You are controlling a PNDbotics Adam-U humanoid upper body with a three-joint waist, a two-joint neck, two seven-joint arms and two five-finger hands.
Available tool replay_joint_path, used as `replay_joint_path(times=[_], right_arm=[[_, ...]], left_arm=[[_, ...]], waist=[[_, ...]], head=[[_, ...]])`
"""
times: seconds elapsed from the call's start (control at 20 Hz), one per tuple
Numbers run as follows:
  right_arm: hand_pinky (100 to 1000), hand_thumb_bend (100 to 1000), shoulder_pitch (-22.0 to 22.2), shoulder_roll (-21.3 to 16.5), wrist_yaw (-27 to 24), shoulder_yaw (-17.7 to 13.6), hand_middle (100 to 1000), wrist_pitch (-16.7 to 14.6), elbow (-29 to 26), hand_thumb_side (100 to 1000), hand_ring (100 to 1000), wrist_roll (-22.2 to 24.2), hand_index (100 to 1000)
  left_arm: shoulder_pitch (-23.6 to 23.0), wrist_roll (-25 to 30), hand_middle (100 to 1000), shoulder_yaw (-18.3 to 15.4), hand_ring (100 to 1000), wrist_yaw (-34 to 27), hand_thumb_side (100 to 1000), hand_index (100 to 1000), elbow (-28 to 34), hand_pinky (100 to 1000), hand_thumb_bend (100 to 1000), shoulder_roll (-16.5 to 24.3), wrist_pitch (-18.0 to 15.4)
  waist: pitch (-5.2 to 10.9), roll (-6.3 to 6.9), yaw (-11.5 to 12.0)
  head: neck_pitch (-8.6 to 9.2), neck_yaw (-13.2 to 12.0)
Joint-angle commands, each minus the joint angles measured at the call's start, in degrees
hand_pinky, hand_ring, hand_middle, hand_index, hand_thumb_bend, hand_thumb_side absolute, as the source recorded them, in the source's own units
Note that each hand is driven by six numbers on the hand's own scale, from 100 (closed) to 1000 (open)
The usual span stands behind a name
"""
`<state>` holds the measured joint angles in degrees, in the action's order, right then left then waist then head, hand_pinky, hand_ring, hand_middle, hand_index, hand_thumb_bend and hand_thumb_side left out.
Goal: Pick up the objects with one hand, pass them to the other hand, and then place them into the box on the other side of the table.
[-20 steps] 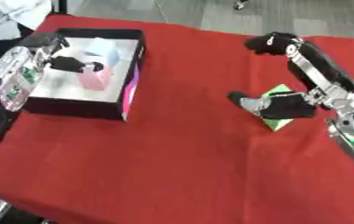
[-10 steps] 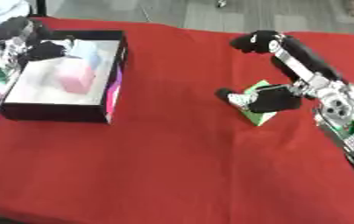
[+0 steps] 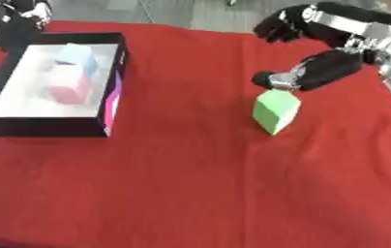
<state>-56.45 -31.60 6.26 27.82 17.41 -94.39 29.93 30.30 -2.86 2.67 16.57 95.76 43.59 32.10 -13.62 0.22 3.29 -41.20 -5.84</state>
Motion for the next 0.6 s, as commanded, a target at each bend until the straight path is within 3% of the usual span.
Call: replay_joint_path(times=[0.05, 0.35, 0.6], right_arm=[[915, 465, -3.2, -2.2, -0.4, -1.1, 813, -1.7, 2.1, 281, 870, 5.7, 827], [926, 505, -7.8, -3.0, 3.0, -1.0, 826, -4.5, 8.6, 271, 883, 12.7, 834], [938, 523, -10.1, -3.1, 6.7, -0.8, 843, -8.0, 13.7, 227, 901, 18.2, 841]], left_arm=[[0.1, -4.6, 668, -1.9, 756, -5.8, 847, 703, 1.8, 718, 100, 0.2, -0.7], [-0.6, -11.4, 652, -3.1, 749, -15.8, 888, 689, 1.9, 721, 100, -2.0, -2.5], [-0.7, -13.9, 654, -3.1, 751, -19.0, 892, 691, 1.9, 725, 100, -2.4, -2.8]], waist=[[0.51, -0.76, 0.2], [0.19, -1.20, 0.9], [-0.35, -1.64, 1.6]], head=[[0.09, 0.7], [0.14, 1.6], [0.53, 2.3]])
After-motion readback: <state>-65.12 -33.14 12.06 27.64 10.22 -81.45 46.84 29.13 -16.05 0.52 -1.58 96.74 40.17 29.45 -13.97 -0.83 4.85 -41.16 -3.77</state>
